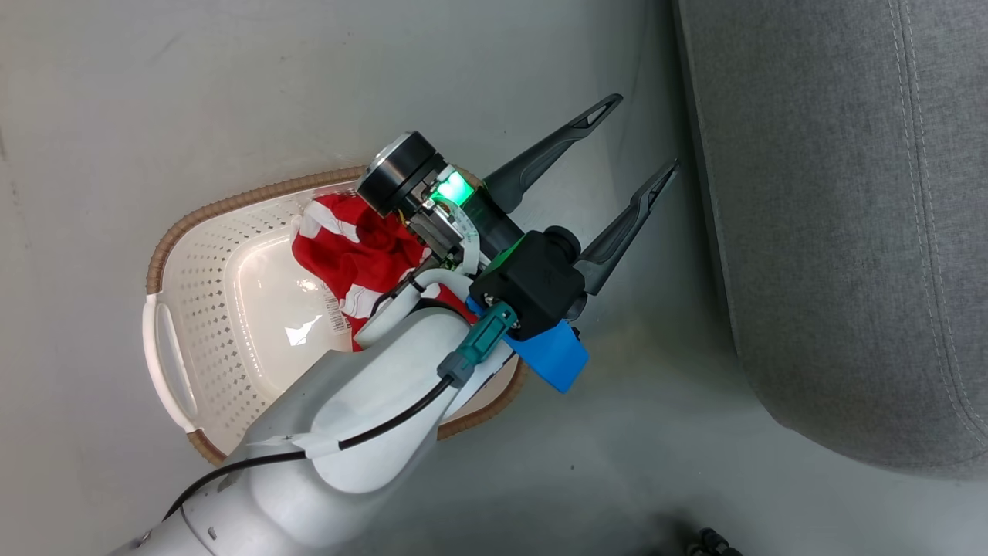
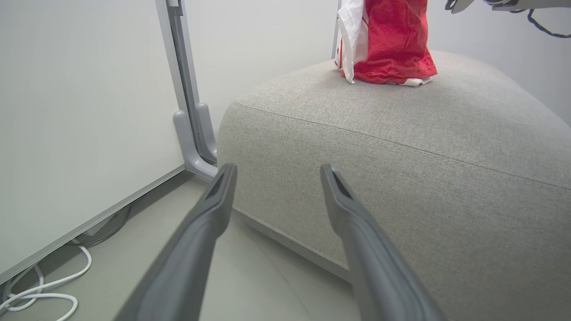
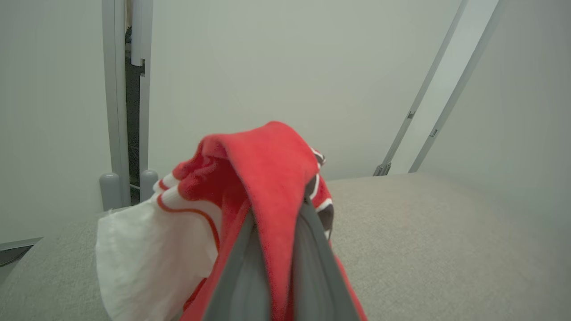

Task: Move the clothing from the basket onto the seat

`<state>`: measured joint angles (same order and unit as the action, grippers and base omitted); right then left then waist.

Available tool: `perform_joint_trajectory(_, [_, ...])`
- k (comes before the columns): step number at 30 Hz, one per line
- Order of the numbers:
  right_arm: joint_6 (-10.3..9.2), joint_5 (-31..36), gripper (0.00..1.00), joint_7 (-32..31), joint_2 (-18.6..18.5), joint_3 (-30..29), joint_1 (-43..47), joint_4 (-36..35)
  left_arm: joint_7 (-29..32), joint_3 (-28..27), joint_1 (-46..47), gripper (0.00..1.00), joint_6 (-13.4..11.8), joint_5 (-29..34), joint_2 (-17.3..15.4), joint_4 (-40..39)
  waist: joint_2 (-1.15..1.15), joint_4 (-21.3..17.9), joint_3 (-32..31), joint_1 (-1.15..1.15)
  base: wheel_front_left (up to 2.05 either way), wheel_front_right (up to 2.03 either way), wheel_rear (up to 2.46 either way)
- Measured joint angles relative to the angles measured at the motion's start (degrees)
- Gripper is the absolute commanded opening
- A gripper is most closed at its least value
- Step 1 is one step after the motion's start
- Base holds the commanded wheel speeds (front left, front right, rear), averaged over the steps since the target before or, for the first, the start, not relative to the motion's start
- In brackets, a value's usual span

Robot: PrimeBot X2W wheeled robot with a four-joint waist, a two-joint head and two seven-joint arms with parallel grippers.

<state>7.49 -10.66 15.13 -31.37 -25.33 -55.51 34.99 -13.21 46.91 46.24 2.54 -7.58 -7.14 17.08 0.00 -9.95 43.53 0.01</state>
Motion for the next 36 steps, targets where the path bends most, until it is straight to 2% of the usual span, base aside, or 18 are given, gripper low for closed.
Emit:
perform_joint_trajectory(11, [0.0,0.4,0.0,0.0,5.0,-0.7,4.1,7.6,-0.6,0.4,0.1,1.0,-0.5,-1.0,0.2,1.5,0.0,0.3,-1.7,0.0,0.0,0.0,0.0])
perform_joint_trajectory(12, [0.0,0.4,0.1,0.0,5.3,-0.9,4.5,7.8,-0.6,0.4,0.0,1.0,-0.5,-1.0,0.3,1.6,0.0,0.3,-2.1,0.0,0.0,0.0,0.0])
perform_joint_trajectory(13, [0.0,0.5,0.71,0.0,5.5,-1.0,4.9,7.5,-0.8,0.5,-0.1,1.0,-0.5,-1.1,0.3,1.8,0.0,0.3,-2.6,-0.01,0.0,0.0,0.0])
perform_joint_trajectory(14, [0.0,0.5,1.0,0.0,5.7,-1.1,5.3,7.2,-0.9,0.5,-0.2,1.0,-0.5,-1.1,0.4,1.9,0.0,0.3,-3.1,-0.01,0.0,0.0,0.0])
perform_joint_trajectory(18, [0.0,1.5,1.0,0.0,7.2,-1.2,8.7,5.2,-1.3,0.4,-1.7,1.0,-1.0,-2.2,0.4,2.7,0.0,0.2,-5.9,-0.01,0.0,0.0,0.0])
perform_joint_trajectory(27, [-0.01,2.9,1.0,0.0,10.7,0.1,22.7,-1.7,-1.8,-1.1,-7.7,1.0,-2.3,-4.8,1.0,3.6,0.0,0.7,-14.7,-0.01,0.0,0.0,0.0])
perform_joint_trajectory(36, [0.0,0.7,1.0,0.0,14.5,5.3,33.1,-10.7,-1.8,-6.0,-15.1,1.0,-4.1,-6.1,0.1,1.6,0.0,2.5,-22.9,-0.02,0.0,0.0,0.0])
